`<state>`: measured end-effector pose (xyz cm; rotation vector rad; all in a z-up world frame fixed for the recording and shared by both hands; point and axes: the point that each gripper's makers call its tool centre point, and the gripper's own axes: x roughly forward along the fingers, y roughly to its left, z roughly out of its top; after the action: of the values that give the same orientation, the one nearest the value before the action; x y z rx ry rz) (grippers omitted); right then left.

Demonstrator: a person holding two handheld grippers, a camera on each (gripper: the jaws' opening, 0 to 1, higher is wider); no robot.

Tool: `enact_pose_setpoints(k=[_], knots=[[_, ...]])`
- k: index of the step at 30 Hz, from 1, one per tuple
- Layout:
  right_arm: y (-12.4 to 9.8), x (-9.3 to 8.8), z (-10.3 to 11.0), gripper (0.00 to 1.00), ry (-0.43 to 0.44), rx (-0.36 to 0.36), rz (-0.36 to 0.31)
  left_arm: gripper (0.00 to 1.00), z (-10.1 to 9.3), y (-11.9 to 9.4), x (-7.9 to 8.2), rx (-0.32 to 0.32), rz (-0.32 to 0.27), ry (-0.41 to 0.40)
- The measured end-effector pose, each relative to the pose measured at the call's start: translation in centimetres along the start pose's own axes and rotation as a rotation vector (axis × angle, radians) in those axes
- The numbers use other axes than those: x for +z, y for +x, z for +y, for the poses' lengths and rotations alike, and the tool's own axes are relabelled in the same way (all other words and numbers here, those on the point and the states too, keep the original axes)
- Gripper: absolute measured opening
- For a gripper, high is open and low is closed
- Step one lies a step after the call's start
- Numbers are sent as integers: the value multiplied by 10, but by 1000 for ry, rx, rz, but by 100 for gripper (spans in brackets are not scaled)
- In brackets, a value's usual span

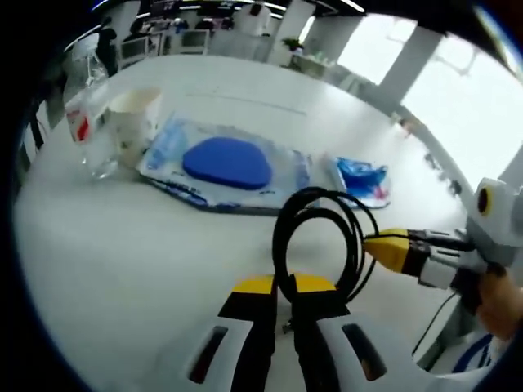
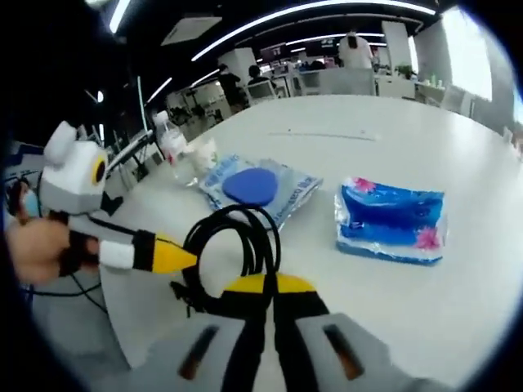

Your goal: Arrange the tabletop items into an orderly group along one side of the table until the central work area is clear of visible clutter.

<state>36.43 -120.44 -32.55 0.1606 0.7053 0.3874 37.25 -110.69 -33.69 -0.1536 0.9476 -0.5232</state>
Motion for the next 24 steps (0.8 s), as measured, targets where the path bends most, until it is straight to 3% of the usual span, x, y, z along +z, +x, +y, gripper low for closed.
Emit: enact_pose_setpoints(k=[6, 24], knots=[[-19, -3, -11, 0, 100, -32, -29, 1, -22, -3, 4, -44, -5, 25], [-73, -22, -56, 0, 218, -147, -72, 1, -89, 19, -5, -157, 35, 125]])
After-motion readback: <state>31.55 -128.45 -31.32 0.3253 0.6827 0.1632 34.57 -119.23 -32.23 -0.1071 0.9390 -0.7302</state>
